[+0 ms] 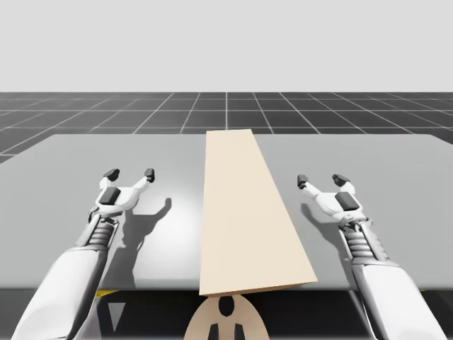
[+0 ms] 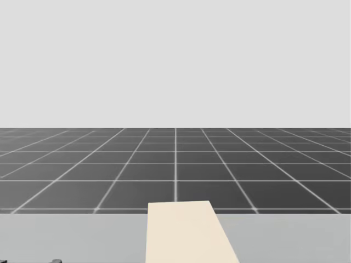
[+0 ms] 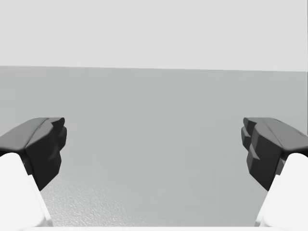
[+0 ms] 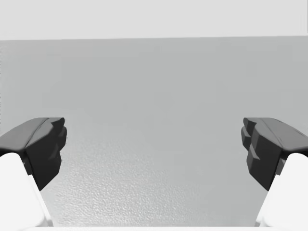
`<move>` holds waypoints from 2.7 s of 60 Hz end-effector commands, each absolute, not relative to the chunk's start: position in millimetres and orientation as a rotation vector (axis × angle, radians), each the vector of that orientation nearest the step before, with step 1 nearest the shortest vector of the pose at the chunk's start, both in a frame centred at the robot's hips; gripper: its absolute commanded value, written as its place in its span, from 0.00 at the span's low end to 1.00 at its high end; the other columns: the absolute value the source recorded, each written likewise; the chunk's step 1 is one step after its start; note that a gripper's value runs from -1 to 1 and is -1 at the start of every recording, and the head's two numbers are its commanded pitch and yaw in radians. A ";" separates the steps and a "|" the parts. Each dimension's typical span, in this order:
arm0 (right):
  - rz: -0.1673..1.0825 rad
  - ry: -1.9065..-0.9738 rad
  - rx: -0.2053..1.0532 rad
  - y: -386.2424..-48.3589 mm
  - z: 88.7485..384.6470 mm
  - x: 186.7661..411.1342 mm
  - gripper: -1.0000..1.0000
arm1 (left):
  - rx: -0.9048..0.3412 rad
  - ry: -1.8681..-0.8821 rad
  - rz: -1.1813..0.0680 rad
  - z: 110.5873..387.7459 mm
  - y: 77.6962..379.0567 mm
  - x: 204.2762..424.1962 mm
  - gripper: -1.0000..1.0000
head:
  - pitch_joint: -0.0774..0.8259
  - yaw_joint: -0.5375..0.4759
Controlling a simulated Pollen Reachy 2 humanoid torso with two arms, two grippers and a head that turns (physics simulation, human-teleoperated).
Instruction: Retrieve the object from inside the box.
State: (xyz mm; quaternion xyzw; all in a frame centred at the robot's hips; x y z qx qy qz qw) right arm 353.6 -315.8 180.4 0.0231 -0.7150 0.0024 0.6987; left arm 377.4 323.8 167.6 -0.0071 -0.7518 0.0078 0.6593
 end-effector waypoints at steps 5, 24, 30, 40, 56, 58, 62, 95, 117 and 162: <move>0.030 -1.609 0.062 -312.5 181.3 351.5 0.00 | -0.022 -1.698 0.005 166.8 323.0 376.9 0.00 | 0.07 0.53; 0.334 -1.395 0.217 -289.9 152.1 352.6 0.00 | -0.120 -1.481 -0.248 144.7 301.4 381.5 0.00 | 0.07 0.53; 0.520 -1.388 0.314 -269.8 150.2 341.8 0.00 | -0.196 -1.468 -0.405 144.1 287.1 371.3 0.00 | 0.07 0.53; 0.694 -1.419 0.402 -247.8 151.9 325.6 0.00 | -0.281 -1.469 -0.636 143.8 264.9 351.4 0.00 | 0.07 0.53; 0.868 -1.510 0.630 -225.7 161.6 298.3 0.00 | -0.494 -1.450 -0.886 147.4 233.9 318.6 0.00 | 0.07 0.52; 0.901 -1.513 0.648 -222.4 162.2 294.1 0.00 | -0.512 -1.445 -0.917 147.9 230.0 314.1 0.00 | 0.07 0.52; 0.927 -1.516 0.660 -218.3 162.2 290.3 0.00 | -0.537 -1.431 -0.963 147.9 224.4 308.2 0.00 | 0.07 0.52; 0.911 -1.442 0.766 -191.1 135.2 341.7 0.00 | -0.547 -1.399 -1.036 143.6 214.1 300.8 0.00 | 0.09 0.50; 1.019 -1.427 0.843 -118.0 103.2 379.6 0.00 | -0.536 -1.406 -1.057 143.5 214.9 298.3 0.00 | 0.11 0.51; 0.885 -1.494 0.682 -251.8 125.6 346.7 1.00 | -0.517 -1.402 -1.061 141.4 215.0 299.8 0.00 | 0.12 0.50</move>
